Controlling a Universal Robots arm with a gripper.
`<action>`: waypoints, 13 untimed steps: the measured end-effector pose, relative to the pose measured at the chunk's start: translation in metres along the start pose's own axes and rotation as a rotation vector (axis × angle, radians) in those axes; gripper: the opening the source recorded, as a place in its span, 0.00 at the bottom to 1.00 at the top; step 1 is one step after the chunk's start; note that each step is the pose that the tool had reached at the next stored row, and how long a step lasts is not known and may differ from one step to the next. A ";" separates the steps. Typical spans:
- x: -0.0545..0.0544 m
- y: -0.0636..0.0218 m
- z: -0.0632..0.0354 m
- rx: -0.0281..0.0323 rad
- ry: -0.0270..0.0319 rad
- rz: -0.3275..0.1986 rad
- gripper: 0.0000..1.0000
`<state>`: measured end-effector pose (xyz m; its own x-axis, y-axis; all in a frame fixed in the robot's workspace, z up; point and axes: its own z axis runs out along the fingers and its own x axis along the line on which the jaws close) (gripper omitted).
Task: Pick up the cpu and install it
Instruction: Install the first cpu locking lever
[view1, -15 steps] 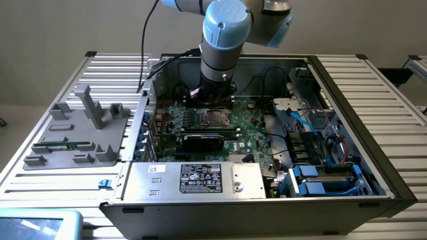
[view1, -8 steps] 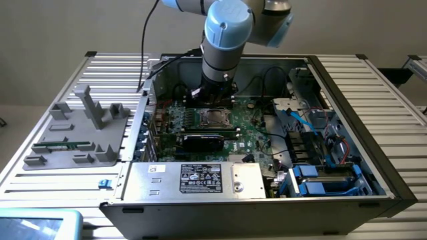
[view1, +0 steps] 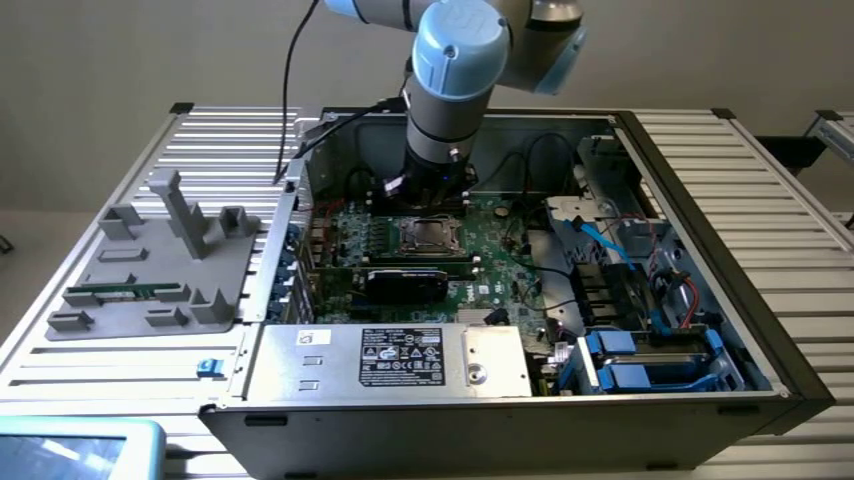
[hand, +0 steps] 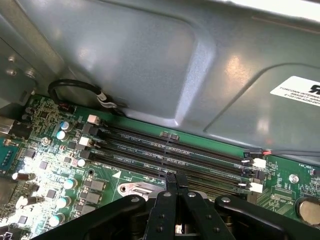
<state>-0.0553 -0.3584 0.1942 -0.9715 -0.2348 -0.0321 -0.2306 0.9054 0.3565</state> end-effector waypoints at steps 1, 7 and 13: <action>0.000 0.0000 0.0000 0.0000 -0.0002 0.000 0.09; -0.002 -0.0005 0.0000 -0.0001 -0.0002 0.000 0.09; -0.002 -0.0010 0.0010 -0.0001 -0.0004 -0.001 0.09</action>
<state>-0.0536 -0.3585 0.1930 -0.9714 -0.2353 -0.0327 -0.2313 0.9052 0.3566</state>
